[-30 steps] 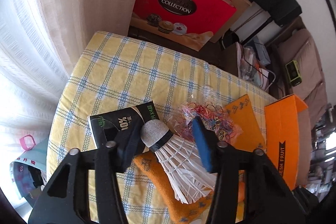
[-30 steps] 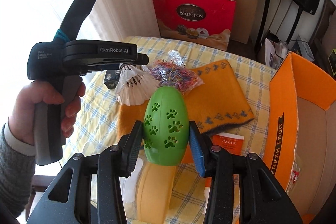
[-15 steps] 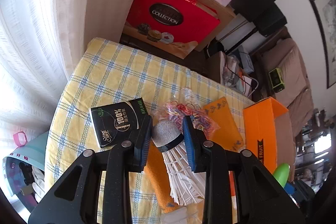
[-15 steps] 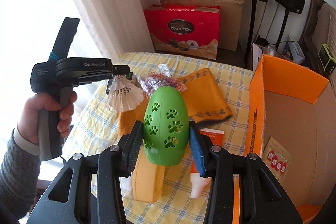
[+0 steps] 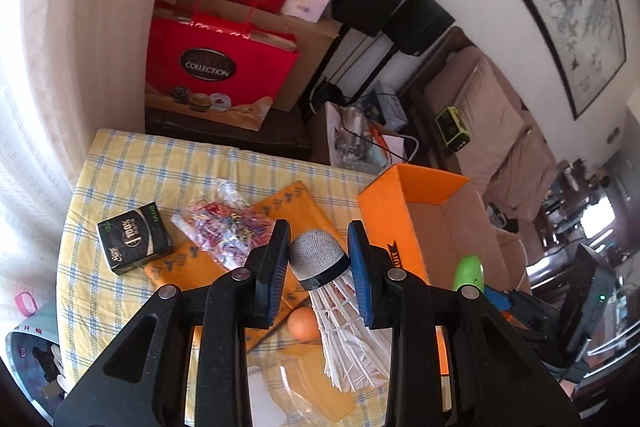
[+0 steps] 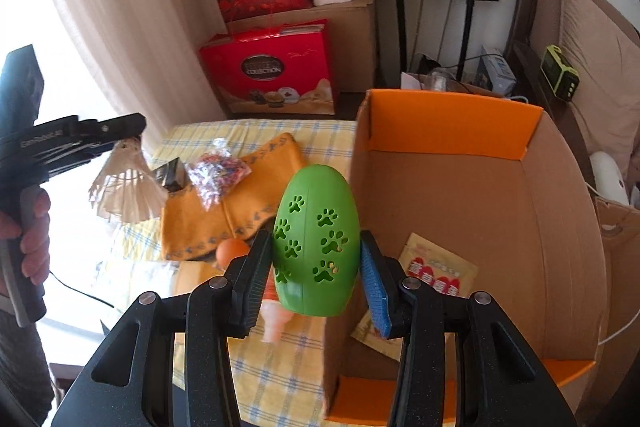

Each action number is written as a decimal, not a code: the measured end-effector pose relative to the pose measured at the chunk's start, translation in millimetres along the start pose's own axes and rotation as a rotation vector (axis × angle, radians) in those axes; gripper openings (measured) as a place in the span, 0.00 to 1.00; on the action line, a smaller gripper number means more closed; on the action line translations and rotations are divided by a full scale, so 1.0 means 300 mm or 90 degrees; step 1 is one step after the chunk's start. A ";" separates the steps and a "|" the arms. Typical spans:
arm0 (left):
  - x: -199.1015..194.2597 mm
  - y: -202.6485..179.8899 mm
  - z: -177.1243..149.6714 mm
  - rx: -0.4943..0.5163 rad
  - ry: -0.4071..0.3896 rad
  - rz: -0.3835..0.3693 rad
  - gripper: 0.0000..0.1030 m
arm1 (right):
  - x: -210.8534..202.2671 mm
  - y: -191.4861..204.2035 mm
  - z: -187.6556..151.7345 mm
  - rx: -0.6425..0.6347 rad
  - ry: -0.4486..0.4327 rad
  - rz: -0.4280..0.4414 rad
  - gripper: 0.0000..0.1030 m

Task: Organize objects
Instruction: 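Carry the egg into the orange box and open the right gripper while the left carries the shuttlecock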

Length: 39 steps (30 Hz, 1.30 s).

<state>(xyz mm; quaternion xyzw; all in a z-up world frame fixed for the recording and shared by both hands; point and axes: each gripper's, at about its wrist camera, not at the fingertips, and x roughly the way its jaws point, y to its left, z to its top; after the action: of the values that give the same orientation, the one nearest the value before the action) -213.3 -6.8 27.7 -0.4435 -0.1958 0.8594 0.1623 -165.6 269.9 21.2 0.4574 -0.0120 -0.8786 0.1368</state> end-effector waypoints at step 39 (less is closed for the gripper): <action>0.307 -0.632 -0.212 0.184 0.146 -0.096 0.26 | -0.177 -0.367 -0.180 0.128 -0.018 -0.077 0.58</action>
<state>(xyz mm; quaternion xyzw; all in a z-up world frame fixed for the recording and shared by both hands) -191.9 212.3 20.8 -0.4948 -0.0832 0.8078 0.3094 -118.4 394.8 16.2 0.4559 -0.0743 -0.8861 0.0365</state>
